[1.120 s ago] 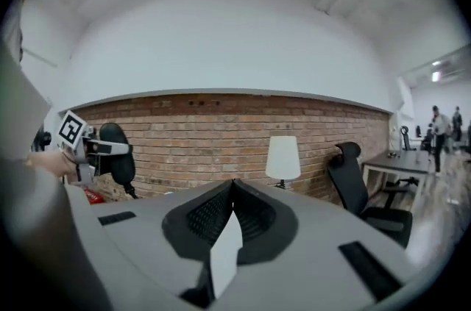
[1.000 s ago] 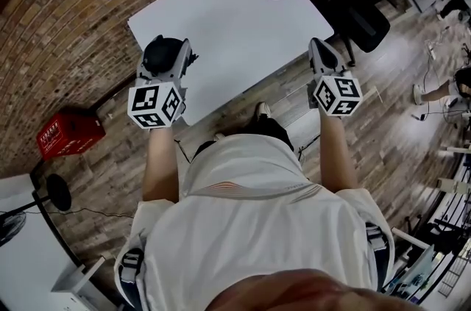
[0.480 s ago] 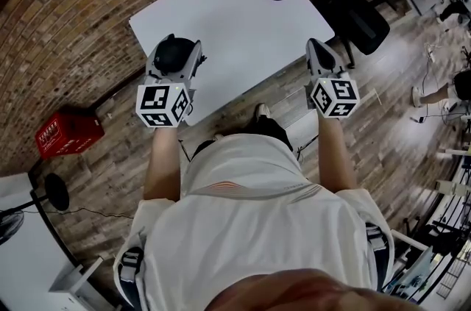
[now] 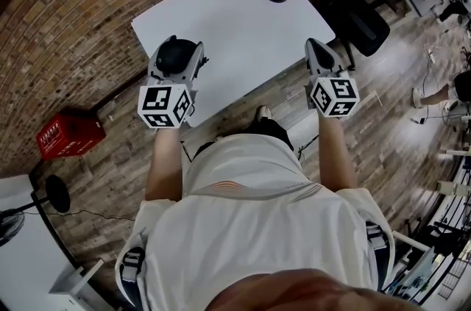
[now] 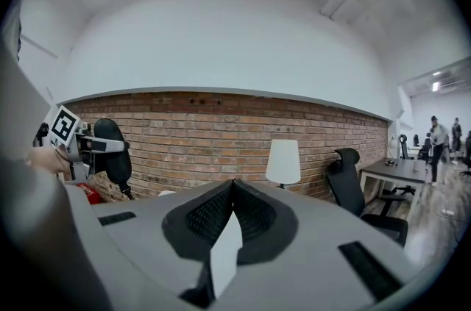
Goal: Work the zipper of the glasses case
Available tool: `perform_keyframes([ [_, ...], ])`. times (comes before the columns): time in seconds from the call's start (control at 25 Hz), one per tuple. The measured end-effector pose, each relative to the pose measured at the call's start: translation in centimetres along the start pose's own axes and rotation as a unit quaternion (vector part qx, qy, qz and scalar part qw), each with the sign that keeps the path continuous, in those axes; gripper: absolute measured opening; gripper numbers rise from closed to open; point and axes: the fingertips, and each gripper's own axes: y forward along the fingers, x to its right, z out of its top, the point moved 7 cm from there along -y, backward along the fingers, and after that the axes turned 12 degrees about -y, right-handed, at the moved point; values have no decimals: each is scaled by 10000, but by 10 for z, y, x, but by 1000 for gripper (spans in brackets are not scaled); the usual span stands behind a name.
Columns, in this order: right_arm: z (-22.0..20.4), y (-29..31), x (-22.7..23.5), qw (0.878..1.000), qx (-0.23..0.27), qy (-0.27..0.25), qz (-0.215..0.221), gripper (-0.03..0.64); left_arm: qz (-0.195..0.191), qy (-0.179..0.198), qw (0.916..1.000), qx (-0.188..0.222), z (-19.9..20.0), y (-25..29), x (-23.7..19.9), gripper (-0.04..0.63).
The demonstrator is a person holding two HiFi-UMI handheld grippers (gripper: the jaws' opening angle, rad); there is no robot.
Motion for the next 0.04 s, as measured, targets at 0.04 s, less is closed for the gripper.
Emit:
perform_keyframes([
  [0.04, 0, 0, 0, 10000, -11, 2, 2, 51, 3, -5, 10000, 0, 0, -1, 0, 270],
])
